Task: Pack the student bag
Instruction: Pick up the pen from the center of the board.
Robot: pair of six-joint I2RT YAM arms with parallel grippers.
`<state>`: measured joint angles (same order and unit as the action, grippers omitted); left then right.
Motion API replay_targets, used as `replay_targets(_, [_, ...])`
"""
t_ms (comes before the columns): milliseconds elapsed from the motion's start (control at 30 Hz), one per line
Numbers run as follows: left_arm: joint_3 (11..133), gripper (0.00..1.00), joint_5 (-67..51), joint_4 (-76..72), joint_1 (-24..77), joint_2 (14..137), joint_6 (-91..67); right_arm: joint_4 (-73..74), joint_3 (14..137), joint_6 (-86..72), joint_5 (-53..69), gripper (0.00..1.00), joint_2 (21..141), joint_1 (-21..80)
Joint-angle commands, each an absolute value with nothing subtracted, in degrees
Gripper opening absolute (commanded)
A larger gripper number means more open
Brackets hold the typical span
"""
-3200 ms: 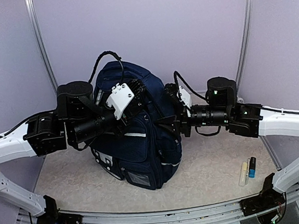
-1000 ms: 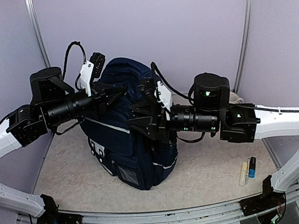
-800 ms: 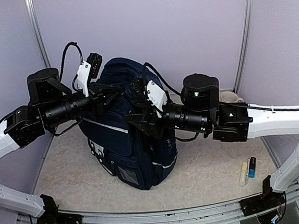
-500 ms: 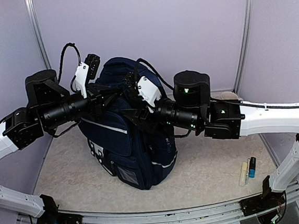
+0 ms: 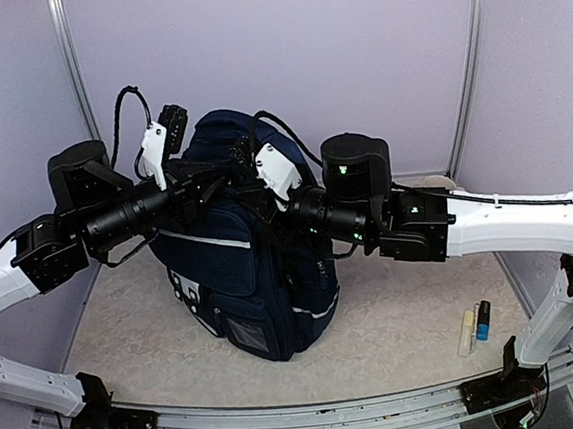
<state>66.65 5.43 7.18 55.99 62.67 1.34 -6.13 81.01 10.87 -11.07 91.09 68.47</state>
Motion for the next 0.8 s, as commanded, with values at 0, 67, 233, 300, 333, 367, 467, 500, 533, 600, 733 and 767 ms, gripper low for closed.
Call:
replay_targets(0, [65.6,0.16,5.7,-3.2,56.2,60.7,2.0,-3.9,81.9,10.6,-9.1,0.00,92.8,67.9])
replay_targets(67, [65.7,0.18,5.9,-3.1,56.2,60.9,2.1,-3.6,81.8,10.6,-9.3,0.00,92.7,67.9])
replay_targets(233, [66.4,0.00,4.1,-1.0,56.1,61.6,2.3,-3.4,81.7,10.7,-9.6,0.00,92.3,68.0])
replay_targets(300, [66.8,0.01,3.6,0.6,56.1,61.8,1.7,-3.6,81.3,10.9,-9.7,0.00,92.0,67.9])
replay_targets(333, [66.9,0.11,3.5,1.5,56.1,61.9,1.4,-3.6,81.3,10.9,-9.7,0.00,91.9,67.9])
replay_targets(367, [66.9,0.24,3.4,2.2,56.1,61.7,1.0,-3.7,81.3,10.9,-9.8,0.00,91.9,67.9])
replay_targets(467, [67.1,0.38,2.6,3.6,56.4,60.3,-0.2,-3.7,81.4,11.0,-9.9,0.00,91.7,67.9])
replay_targets(500, [66.8,0.39,2.6,3.7,57.1,59.5,0.1,-3.7,81.4,11.0,-9.8,0.00,91.7,67.9])
replay_targets(533, [66.1,0.41,2.9,4.0,58.4,58.4,1.0,-3.8,81.4,10.9,-9.7,0.00,91.8,67.9])
replay_targets(600, [65.6,0.46,4.8,5.7,61.1,57.2,4.5,-3.8,81.3,11.0,-9.8,0.00,91.8,67.9])
replay_targets(733, [65.9,0.54,16.9,11.3,66.0,56.2,8.4,-3.6,81.3,10.8,-9.4,0.00,91.9,67.6])
replay_targets(767, [66.4,0.53,19.0,12.3,66.2,56.3,6.4,-3.6,81.3,10.7,-9.3,0.00,91.9,67.6])
